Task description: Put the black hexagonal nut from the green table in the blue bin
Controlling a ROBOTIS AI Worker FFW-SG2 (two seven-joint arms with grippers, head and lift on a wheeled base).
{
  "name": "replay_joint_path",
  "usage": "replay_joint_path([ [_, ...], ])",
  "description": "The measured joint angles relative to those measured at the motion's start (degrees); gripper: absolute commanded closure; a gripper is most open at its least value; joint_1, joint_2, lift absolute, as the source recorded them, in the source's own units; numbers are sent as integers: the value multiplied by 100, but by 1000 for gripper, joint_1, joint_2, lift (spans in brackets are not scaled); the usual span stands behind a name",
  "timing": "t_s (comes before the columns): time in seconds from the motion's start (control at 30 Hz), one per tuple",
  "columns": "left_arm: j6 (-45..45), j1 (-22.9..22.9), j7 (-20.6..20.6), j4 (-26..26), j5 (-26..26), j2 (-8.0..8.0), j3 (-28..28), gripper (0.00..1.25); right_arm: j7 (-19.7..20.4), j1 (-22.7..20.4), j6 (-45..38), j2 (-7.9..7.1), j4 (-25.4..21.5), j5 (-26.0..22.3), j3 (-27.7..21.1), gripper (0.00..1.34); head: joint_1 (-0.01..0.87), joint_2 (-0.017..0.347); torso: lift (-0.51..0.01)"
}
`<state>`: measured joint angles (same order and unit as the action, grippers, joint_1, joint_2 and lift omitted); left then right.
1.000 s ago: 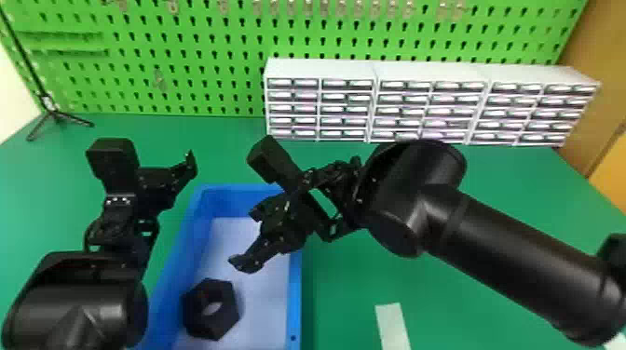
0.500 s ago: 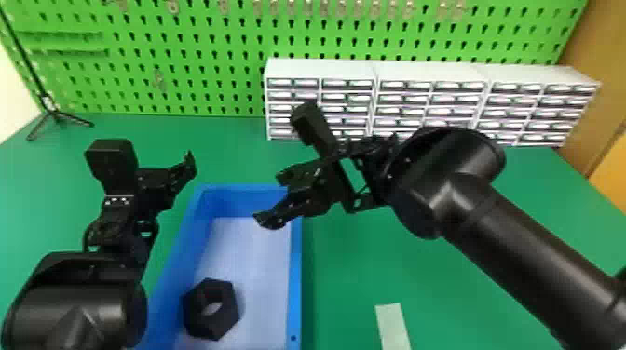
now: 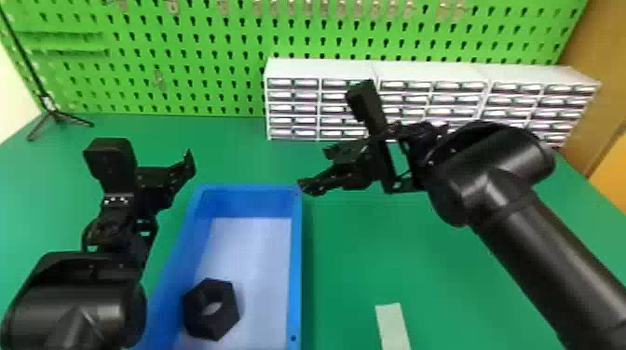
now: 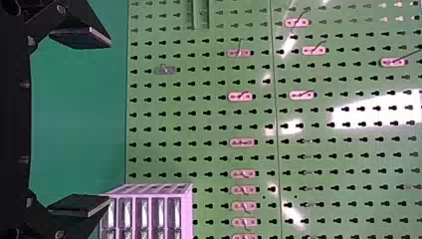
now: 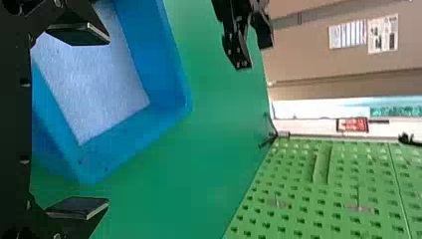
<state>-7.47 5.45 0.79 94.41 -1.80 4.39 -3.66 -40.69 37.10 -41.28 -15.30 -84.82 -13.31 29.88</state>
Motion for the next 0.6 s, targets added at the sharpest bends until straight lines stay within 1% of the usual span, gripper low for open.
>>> replay_joint_path([
  [0.17,0,-2,0,10,0,0,-10,170,-1,-156,58,60,32,373,-512,151,683,28,-96],
  [0.4,0,-9,9,16,-4,-6,-23,170,64,-365,267,205,114,959,-1238,151,683,28,-96],
  [0.6,0,-11,5,16,-12,-9,-36,170,295,-488,462,284,228,1133,-1550,151,683,28,-96],
])
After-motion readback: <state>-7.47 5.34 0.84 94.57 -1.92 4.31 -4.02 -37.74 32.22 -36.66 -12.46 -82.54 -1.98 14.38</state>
